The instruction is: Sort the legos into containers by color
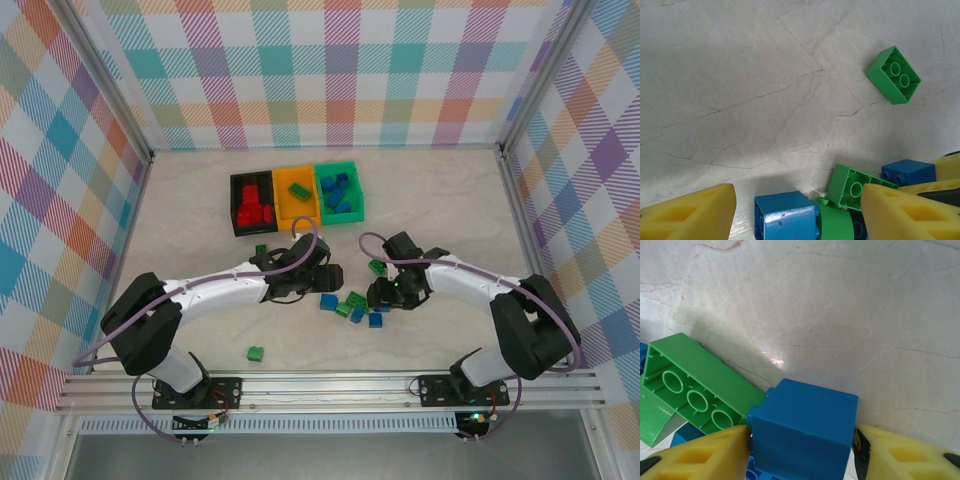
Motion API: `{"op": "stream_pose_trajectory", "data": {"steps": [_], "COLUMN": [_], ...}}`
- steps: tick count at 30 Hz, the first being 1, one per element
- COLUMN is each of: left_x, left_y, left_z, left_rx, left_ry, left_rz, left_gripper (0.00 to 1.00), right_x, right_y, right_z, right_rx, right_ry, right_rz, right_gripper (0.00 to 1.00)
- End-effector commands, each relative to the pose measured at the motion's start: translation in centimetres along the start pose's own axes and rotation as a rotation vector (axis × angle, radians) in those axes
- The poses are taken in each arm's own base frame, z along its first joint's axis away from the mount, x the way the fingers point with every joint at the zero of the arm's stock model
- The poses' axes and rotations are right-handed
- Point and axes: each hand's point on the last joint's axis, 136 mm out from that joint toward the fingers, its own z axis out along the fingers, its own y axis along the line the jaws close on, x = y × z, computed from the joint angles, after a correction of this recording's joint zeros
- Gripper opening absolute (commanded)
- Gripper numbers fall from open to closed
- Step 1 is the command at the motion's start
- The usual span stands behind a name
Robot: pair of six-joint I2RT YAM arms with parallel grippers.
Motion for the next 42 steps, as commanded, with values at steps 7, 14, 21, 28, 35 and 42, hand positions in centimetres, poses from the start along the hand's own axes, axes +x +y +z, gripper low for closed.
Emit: {"op": "stream_pose_trajectory", "data": {"steps": [7,14,21,28,35,42], "left_x": [0.5,0.7,1.0,1.2,1.5,2.2], "left_y": [0.2,0.9,1.3,1.6,1.5,1.6], "left_z": [-0.8,-1.1,-1.2,-1.8,-2.8,-4.5], "left_rx": [-0.018,-0.046,-0.053,-0.054,-0.062,-0.083], "left_ry": [-0.003,0.002,0.004,-0.002,-0.014,-0.04], "left_rz": [0.019,0.025,0.021,0.008,0.006,0.009], "left_gripper": [0.67,0.67,0.66,0.66,0.66,0.66], "right_x": [0.2,-0.7,-2.7,-6.8,-13.1,-20.5], "right_y": [-0.6,-0.2,0.9,3.5,6.5,8.6], "right_z": [0.6,-1.2,-3.2,-4.2,-4.9,-5.6], "right_rx": [0.04,0.05,0.045,0.013,0.002,0.021], "right_ry": [0.007,-0.042,-0.111,-0.178,-0.255,-0.314], "right_rz": [0.01,-0.013,-0.043,-0.089,-0.137,-0.171], "right_gripper": [0.5,0.42,0.42,0.42,0.42,0.43]}}
